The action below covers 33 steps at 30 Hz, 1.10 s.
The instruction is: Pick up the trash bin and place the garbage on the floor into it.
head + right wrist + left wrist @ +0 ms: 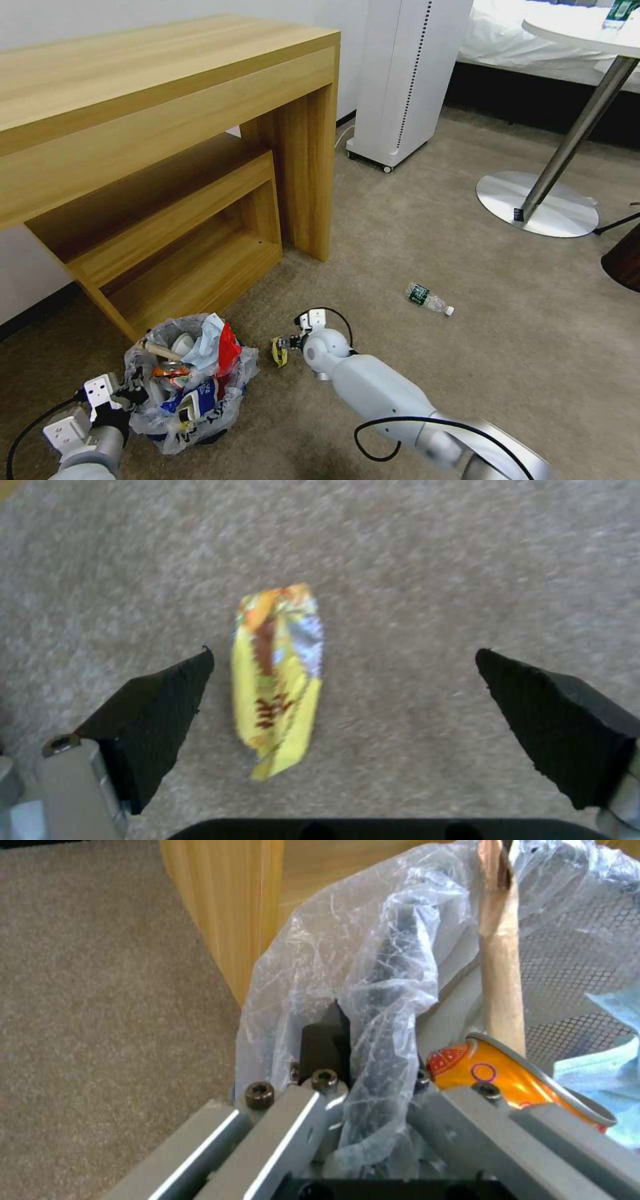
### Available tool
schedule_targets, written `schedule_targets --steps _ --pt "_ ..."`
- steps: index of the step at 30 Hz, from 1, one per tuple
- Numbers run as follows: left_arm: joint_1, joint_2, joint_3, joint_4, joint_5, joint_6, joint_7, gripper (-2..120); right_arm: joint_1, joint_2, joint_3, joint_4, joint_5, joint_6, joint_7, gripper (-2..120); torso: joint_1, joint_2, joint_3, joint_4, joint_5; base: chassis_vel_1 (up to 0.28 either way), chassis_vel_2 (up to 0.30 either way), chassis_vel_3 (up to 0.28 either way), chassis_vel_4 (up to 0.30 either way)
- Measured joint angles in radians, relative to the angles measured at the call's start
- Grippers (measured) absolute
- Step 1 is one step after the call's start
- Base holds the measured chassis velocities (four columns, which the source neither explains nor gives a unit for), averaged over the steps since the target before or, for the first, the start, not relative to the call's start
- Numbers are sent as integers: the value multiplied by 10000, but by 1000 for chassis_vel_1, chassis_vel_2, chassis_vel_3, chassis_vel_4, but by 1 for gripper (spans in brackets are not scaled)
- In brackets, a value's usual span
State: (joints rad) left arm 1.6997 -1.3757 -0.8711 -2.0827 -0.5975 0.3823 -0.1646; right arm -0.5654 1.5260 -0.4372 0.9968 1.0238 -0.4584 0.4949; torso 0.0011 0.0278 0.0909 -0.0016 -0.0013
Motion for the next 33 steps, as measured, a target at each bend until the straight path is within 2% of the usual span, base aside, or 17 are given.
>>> schedule_targets --steps 16,28,32,33 --pt "38 -9 21 -72 -19 -10 28 1 -72 239 -121 -550 -520 245 -381 100 0 0 0 -1 0 0 0 0 0" --pt "55 23 113 -84 18 -18 45 1 48 797 24 -1378 -879 505 -730 100 0 0 -1 0 1 0 0 0 0" --pt "73 25 123 -98 22 -21 49 1 88 836 92 -1806 -1076 658 -834 95 0 0 -1 -1 0 0 0 0 0" --pt "108 21 126 -142 22 -21 49 1 105 837 128 -2028 -1204 734 -969 88 0 0 0 -2 0 0 0 0 0"
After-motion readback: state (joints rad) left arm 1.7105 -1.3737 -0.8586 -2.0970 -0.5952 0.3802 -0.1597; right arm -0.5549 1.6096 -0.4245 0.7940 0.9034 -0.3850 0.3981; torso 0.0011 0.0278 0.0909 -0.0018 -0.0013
